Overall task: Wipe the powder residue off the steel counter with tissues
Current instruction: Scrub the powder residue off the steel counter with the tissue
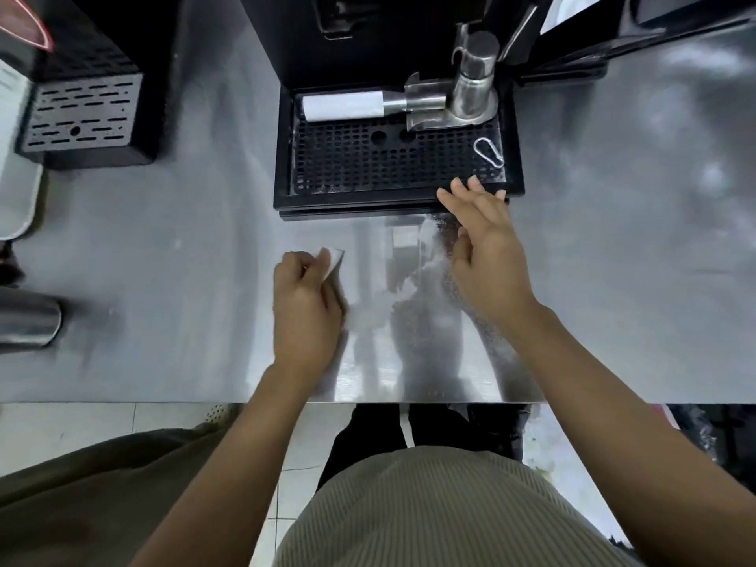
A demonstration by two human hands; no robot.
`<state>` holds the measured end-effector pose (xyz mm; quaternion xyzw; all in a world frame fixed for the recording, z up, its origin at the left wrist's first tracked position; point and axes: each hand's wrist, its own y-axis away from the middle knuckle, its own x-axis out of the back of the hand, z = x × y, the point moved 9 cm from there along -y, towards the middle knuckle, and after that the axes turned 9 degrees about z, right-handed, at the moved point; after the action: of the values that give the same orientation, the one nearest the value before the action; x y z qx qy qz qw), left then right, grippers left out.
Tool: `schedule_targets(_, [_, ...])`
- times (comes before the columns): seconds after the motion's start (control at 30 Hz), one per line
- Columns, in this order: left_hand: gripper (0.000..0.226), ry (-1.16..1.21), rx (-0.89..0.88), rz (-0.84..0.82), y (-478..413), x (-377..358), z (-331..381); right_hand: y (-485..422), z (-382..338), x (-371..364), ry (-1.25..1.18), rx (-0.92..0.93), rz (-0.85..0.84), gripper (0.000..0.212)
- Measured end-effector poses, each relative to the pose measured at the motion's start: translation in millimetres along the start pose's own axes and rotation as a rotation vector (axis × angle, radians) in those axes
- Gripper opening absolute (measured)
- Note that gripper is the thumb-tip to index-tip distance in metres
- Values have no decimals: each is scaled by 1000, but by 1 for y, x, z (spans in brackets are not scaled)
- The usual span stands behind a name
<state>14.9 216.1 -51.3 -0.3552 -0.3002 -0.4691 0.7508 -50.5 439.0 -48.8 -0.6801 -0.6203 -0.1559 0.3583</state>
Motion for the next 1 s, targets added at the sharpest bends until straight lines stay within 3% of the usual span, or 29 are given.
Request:
schedule_targets(0.13, [32, 98, -126, -157, 36, -25, 52, -1, -1, 0, -1, 6, -11, 62])
schedule_targets(0.2, [37, 160, -98, -190, 33, -23, 53, -1, 0, 0, 11, 11, -19, 58])
schedule_targets(0.27, [32, 168, -10, -84, 19, -3, 33, -1, 1, 0, 14, 12, -27, 55])
schedule_targets(0.37, [36, -1, 88, 50, 7, 28, -12, -1, -1, 1, -3, 14, -24, 53])
schedule_targets(0.47, [37, -90, 99, 29, 18, 27, -24, -1, -2, 3, -3, 18, -16, 51])
schedule_targets(0.6, [30, 26, -46, -67, 43, 3, 19, -1, -3, 2, 6, 41, -24, 51])
schedule_targets(0.67, [29, 89, -32, -124, 45, -2, 29, -1, -3, 2, 13, 44, -28, 53])
schedule_targets(0.77, [28, 91, 79, -29, 32, 24, 10, -1, -1, 2, 26, 43, -34, 57])
schedule_targets(0.87, [32, -91, 95, 131, 27, 70, -25, -1, -1, 2, 25, 59, -27, 57])
schedule_targets(1.0, [38, -215, 79, 49, 61, 82, -49, 0, 0, 1, 18, 60, -25, 56])
